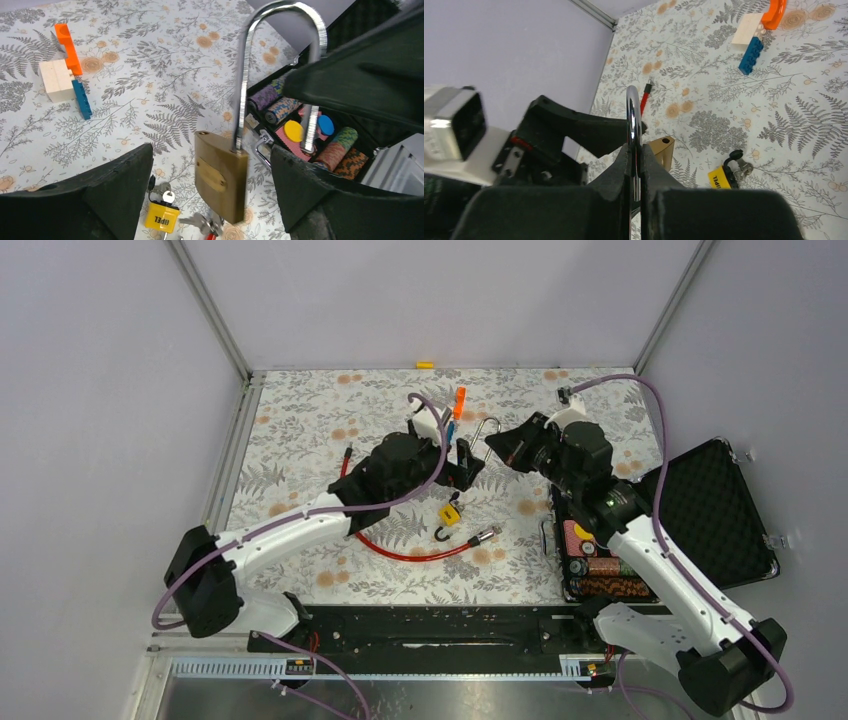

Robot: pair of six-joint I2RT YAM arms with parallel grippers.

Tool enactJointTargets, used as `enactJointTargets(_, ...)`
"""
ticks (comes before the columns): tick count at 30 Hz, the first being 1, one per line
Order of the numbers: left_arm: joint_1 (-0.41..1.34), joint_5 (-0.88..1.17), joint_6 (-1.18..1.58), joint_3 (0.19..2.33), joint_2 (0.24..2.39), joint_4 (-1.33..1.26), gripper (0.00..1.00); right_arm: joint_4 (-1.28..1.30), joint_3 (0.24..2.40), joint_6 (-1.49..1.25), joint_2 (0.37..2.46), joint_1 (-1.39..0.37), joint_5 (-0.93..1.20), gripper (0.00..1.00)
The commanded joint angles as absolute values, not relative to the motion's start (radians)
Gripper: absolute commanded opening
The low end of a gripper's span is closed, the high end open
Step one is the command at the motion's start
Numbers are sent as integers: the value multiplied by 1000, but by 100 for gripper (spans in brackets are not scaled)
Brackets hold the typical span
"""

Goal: Lock with the key
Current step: Pick up the lock from the center of the board.

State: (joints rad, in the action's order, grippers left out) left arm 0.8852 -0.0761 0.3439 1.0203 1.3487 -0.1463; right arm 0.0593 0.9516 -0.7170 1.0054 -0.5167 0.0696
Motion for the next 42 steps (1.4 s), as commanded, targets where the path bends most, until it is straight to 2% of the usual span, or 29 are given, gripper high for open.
enactJointTargets(1,891,-122,308,1116,1397,-121,80,-19,1031,-791,928,-517,37,0)
enactJointTargets(4,890,-105,317,1110,1394,-132,63,-17,1029,-795,911,-517,31,0)
enactJointTargets(7,889,-94,325,1102,1384,-146,42,-15,1029,-798,901,-517,32,1)
enactJointTargets(8,888,-87,326,1098,1376,-150,33,-14,1028,-797,898,-517,32,1)
enactJointTargets(10,890,-65,332,1102,1359,-140,9,-7,1027,-787,894,-517,26,1)
enactJointTargets(11,890,-50,339,1106,1348,-131,1,-6,1023,-778,890,-517,19,2)
enactJointTargets(14,882,56,333,1112,1309,-88,0,-6,981,-707,872,-517,5,7)
enactJointTargets(18,833,229,304,1137,1268,-4,0,37,927,-557,847,-517,-21,24)
enactJointTargets(19,815,283,296,1141,1255,25,0,52,921,-529,843,-517,-25,38)
enactJointTargets(20,795,336,285,1144,1247,42,0,68,917,-509,841,-516,-28,45)
enactJointTargets(27,744,539,121,1185,1215,197,0,74,974,-382,847,-508,266,78)
enactJointTargets(30,745,596,59,1203,1207,260,0,126,1029,-310,870,-508,380,83)
enactJointTargets(34,745,648,9,1233,1183,337,0,182,1065,-212,875,-508,411,86)
enactJointTargets(40,746,774,-92,1279,1159,440,0,219,1044,-30,812,-508,689,85)
enactJointTargets(42,747,820,-122,1294,1156,472,0,227,1058,-27,827,-508,737,82)
